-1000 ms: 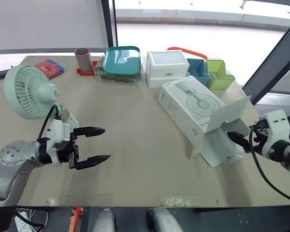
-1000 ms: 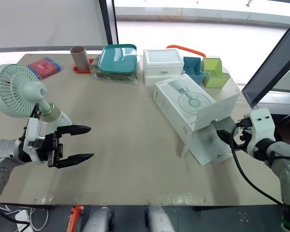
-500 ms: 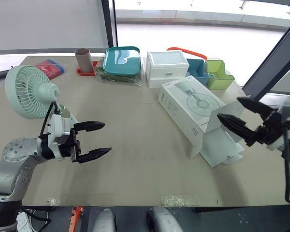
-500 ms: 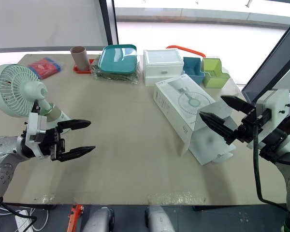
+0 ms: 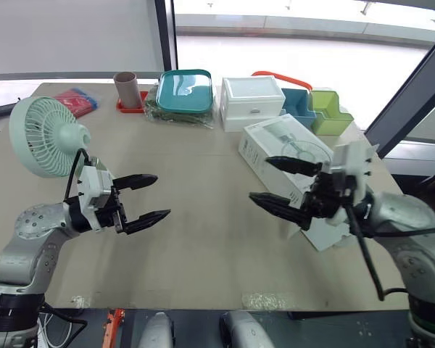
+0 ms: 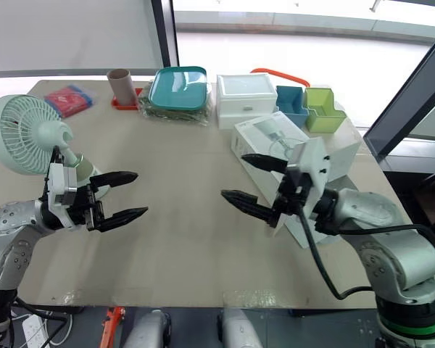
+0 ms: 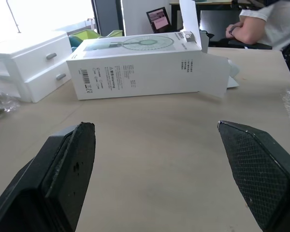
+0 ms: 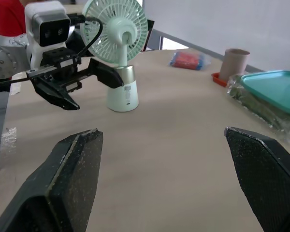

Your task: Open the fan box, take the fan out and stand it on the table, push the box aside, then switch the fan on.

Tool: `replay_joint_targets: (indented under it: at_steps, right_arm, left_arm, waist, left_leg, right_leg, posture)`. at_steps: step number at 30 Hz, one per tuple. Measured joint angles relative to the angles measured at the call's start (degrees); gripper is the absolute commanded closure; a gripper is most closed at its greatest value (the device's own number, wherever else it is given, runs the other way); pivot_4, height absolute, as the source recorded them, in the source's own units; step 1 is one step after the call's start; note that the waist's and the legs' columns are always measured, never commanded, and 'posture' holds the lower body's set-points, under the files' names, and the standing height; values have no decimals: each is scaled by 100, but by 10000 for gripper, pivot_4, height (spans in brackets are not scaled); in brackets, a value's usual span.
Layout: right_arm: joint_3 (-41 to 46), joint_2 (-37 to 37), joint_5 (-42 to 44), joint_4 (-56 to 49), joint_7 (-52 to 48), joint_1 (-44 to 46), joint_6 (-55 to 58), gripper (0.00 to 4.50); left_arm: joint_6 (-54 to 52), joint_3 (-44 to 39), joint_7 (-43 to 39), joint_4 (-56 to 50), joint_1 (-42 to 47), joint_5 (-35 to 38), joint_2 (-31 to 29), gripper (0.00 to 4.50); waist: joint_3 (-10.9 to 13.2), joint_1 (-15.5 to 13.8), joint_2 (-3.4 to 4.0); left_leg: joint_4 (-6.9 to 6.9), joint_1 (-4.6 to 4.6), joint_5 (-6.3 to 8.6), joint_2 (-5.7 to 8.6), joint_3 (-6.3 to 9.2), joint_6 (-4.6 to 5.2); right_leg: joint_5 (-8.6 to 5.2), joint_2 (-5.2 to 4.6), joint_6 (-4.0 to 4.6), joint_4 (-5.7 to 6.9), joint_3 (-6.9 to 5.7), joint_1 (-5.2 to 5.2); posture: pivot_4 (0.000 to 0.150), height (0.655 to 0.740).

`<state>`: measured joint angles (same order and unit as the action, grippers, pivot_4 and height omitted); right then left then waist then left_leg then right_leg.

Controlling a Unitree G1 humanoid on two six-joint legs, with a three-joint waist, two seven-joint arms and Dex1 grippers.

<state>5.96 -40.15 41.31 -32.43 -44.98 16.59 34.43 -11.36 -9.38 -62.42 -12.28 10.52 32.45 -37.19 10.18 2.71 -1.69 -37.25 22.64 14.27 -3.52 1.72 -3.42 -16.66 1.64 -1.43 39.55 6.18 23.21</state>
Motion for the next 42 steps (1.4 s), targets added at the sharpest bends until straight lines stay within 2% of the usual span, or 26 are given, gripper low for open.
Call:
replay_joint_targets:
  at_steps: [3, 13, 20, 25, 27, 28, 34, 37, 42]
  right_arm:
    - [-378, 154, -291, 14, 3, -55, -160, 1049]
    - [-596, 397, -577, 486, -13, 181, -358, 1049]
    - [-1066, 708, -903, 1326, -380, 748, -631, 1049]
    - [-1322, 939, -1134, 2130, -914, 1260, -992, 1049]
    - [-1348, 1006, -1139, 2192, -1038, 1307, -1036, 1049]
    - [-1421, 1118, -1198, 2452, -1166, 1488, -1159, 1049]
    - [-1502, 1564, -1476, 3500, -1536, 2158, -1630, 1049]
    - [-1502, 1664, -1490, 3719, -1714, 2242, -1709, 1049]
    - [-1507, 1725, -1608, 3868, -1844, 2310, -1767, 1049]
  left_arm:
    - [24, 12, 141, -51, -180, -70, 76, 0]
    - [-129, -35, 636, -831, -571, 21, 78, 0]
    - [-489, -710, 1334, -2383, -2011, 392, 81, 0]
    - [-550, -1856, 2421, -3571, -3282, 944, 702, 0]
    - [-535, -2071, 2671, -3824, -3535, 1031, 835, 0]
    - [-509, -2218, 2940, -3990, -3696, 1032, 1084, 0]
    - [-387, -2479, 4057, -4084, -3676, 762, 1616, 0]
    - [-337, -2505, 4536, -3958, -3398, 574, 1833, 0]
    - [-330, -2732, 5215, -3509, -2821, 546, 1873, 0]
  waist:
    - [0, -2, 0]
    - [0, 21, 0]
    - [1, 15, -1]
    - [2, 6, -6]
    - [2, -16, -6]
    - [2, -4, -6]
    - [2, 14, -7]
    - [2, 9, -7]
    - [2, 6, -8]
  left_leg:
    - [-4, 2, 1, -1, 1, 1]
    - [-14, 2, 2, -3, 2, 2]
    - [-15, 0, 2, -3, 0, 3]
    - [-19, -3, 2, -5, -2, 3]
    - [-19, -1, 2, -3, 4, 3]
    - [-20, -7, 2, -3, -6, 3]
    - [-22, -17, 0, -3, -6, 0]
    - [-22, -15, 0, -2, -7, 0]
    - [-22, -13, 0, -3, -5, 0]
  right_leg:
    - [0, 0, 0, 3, -2, 1]
    - [2, 3, -4, 11, 1, 2]
    - [3, -1, -3, 16, 1, 3]
    - [2, -2, -3, 17, 4, 0]
    - [2, -4, -3, 17, -4, -1]
    - [2, -4, -3, 17, 6, -4]
    - [13, 7, 0, 23, 11, -6]
    - [12, 4, -1, 23, 11, -6]
    - [12, 4, -1, 25, 9, -4]
  posture:
    - [1500, 7400]
    - [1500, 7400]
    - [1500, 7400]
    - [1500, 7400]
    - [1500, 7400]
    - [1500, 7400]
    - [1500, 7400]
    - [1500, 7400]
    - [1500, 7400]
